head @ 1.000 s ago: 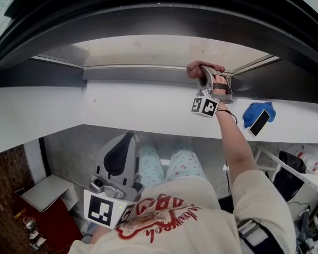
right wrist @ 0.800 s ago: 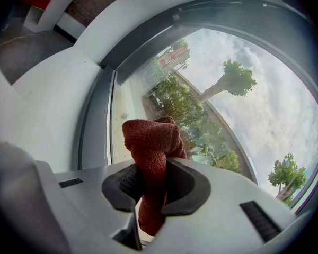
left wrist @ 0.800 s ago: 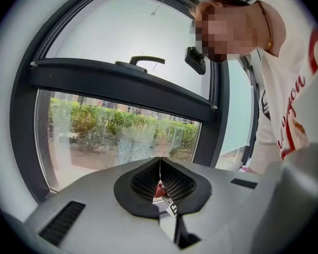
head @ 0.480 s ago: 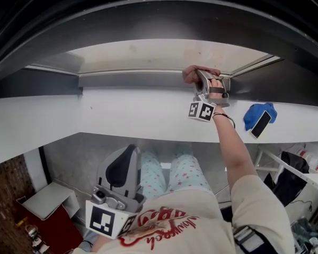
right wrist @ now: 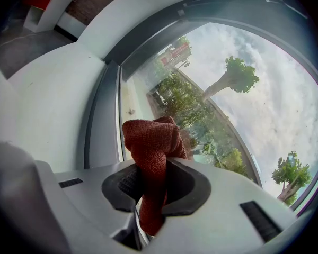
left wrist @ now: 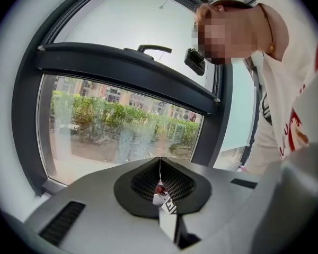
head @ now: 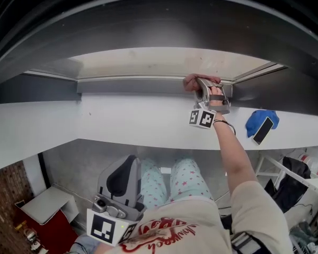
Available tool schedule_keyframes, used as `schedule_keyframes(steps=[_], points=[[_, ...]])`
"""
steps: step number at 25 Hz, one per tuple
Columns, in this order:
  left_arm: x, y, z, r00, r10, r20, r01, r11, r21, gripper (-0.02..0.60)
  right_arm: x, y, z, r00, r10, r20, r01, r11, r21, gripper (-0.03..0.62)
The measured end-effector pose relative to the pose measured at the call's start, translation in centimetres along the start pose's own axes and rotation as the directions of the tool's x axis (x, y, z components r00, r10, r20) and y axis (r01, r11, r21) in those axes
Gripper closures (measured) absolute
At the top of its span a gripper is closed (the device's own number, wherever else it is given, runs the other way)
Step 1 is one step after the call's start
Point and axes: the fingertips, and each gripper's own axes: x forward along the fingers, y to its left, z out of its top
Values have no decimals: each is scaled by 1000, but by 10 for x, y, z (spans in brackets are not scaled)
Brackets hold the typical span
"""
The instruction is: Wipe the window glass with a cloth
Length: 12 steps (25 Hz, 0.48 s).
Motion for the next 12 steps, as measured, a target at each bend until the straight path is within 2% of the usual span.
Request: schedule_keyframes(steps=[12], points=[[6, 7, -4, 1000, 21, 14, -21, 1000, -12, 560, 14, 26, -11, 997, 67, -30, -67, 997, -31, 517]])
